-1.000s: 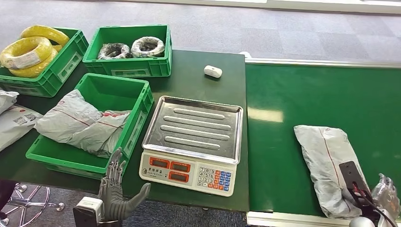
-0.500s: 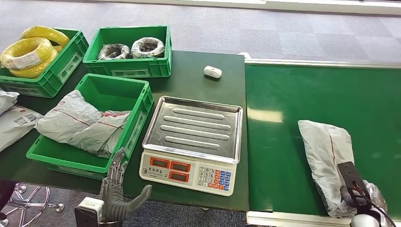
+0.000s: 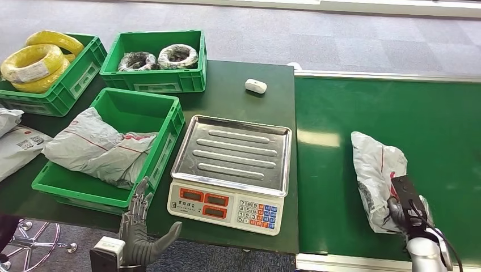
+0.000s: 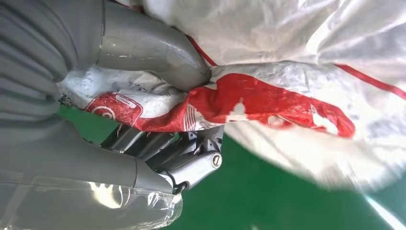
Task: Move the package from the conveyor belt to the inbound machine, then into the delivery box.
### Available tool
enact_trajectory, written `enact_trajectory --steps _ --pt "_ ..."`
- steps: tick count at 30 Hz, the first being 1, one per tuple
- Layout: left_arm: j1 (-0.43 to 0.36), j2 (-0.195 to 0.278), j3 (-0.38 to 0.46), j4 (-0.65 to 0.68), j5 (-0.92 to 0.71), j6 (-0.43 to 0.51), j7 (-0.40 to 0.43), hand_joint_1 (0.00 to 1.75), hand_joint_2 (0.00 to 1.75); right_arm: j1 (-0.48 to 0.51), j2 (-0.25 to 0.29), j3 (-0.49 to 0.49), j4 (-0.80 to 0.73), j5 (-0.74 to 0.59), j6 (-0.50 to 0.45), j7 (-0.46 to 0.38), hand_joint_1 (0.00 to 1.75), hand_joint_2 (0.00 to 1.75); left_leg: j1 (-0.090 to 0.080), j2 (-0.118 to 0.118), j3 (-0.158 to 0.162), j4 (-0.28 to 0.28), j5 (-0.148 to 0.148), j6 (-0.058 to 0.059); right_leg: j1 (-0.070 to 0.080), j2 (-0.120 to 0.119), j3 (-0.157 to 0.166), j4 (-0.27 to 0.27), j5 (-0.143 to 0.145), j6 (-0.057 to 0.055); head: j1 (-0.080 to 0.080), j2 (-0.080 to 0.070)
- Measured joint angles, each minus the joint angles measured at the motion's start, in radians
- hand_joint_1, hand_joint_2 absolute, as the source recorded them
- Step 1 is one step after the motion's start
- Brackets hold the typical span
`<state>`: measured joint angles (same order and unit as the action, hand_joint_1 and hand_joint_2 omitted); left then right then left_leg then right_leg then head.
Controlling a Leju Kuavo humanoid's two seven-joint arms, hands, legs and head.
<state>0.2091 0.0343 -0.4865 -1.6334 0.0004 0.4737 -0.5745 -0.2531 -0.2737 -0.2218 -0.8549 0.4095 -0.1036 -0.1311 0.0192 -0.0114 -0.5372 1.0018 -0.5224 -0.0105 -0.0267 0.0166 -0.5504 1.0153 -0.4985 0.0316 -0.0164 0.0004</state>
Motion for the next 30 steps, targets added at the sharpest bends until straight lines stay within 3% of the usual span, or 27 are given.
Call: enact_trajectory --steps 6,9,11,14,20,25,26,28,30 --pt "-0.005 -0.010 0.011 -0.005 -0.037 -0.046 -0.001 0.00 1.75 0.046 0.064 0.039 -0.354 -0.013 -0.318 -0.272 1.75 1.75 0.000 -0.001 -0.001 0.000 0.000 0.000 0.000 0.000 -0.001 0.000 0.000 0.000 0.000 0.000" --pt "-0.021 -0.021 0.019 -0.003 -0.053 -0.077 -0.004 0.00 1.75 0.071 0.077 0.124 -0.538 0.051 -0.435 -0.333 1.75 1.75 0.001 0.000 -0.001 0.000 0.000 0.000 0.001 0.000 -0.002 0.001 0.000 0.000 0.000 0.000" --pt "-0.032 -0.027 0.025 0.001 -0.057 -0.088 -0.006 0.00 1.75 0.077 0.083 0.188 -0.619 0.087 -0.458 -0.342 1.75 1.75 0.001 0.001 0.000 0.000 0.000 0.000 0.001 0.001 -0.002 0.001 0.000 0.000 0.000 0.000" --pt "-0.040 -0.032 0.029 0.006 -0.065 -0.103 -0.016 0.00 1.75 0.065 0.089 0.278 -0.680 0.130 -0.406 -0.324 1.75 1.75 0.001 0.001 0.000 0.000 0.000 0.000 0.001 0.000 0.000 0.001 0.000 0.000 0.000 0.000" --pt "-0.075 -0.040 0.040 0.028 -0.082 -0.143 -0.036 0.00 1.75 -0.046 0.122 0.485 -0.666 0.232 -0.029 -0.136 1.75 1.75 0.001 0.000 0.001 0.000 0.002 -0.001 0.001 0.000 0.000 0.001 0.001 -0.001 0.000 0.000" --pt "-0.088 -0.049 0.059 0.037 -0.115 -0.159 -0.029 0.00 1.75 -0.112 0.148 0.580 -0.572 0.315 0.127 -0.053 1.75 1.75 0.001 -0.001 0.000 0.000 0.002 -0.001 0.001 -0.001 -0.001 0.001 0.001 -0.002 0.000 0.000" --pt "-0.089 -0.050 0.065 0.037 -0.123 -0.157 -0.025 0.00 1.75 -0.115 0.151 0.594 -0.553 0.334 0.142 -0.046 1.69 1.75 0.001 -0.001 -0.001 0.000 0.002 -0.001 0.001 -0.001 -0.001 0.001 0.001 -0.001 0.000 0.000" --pt "-0.090 -0.052 0.084 0.037 -0.127 -0.154 -0.018 0.00 1.75 -0.115 0.154 0.616 -0.520 0.362 0.155 -0.041 1.11 1.75 0.001 -0.001 -0.002 0.000 0.002 -0.001 0.001 -0.001 -0.002 0.001 0.000 -0.001 0.000 0.000" --pt "-0.089 -0.053 0.110 0.037 -0.126 -0.154 -0.015 0.00 1.75 -0.109 0.156 0.630 -0.496 0.387 0.144 -0.056 0.30 1.75 0.001 -0.001 -0.003 0.000 0.002 -0.001 0.001 -0.001 -0.003 0.001 0.001 -0.001 0.000 0.000"
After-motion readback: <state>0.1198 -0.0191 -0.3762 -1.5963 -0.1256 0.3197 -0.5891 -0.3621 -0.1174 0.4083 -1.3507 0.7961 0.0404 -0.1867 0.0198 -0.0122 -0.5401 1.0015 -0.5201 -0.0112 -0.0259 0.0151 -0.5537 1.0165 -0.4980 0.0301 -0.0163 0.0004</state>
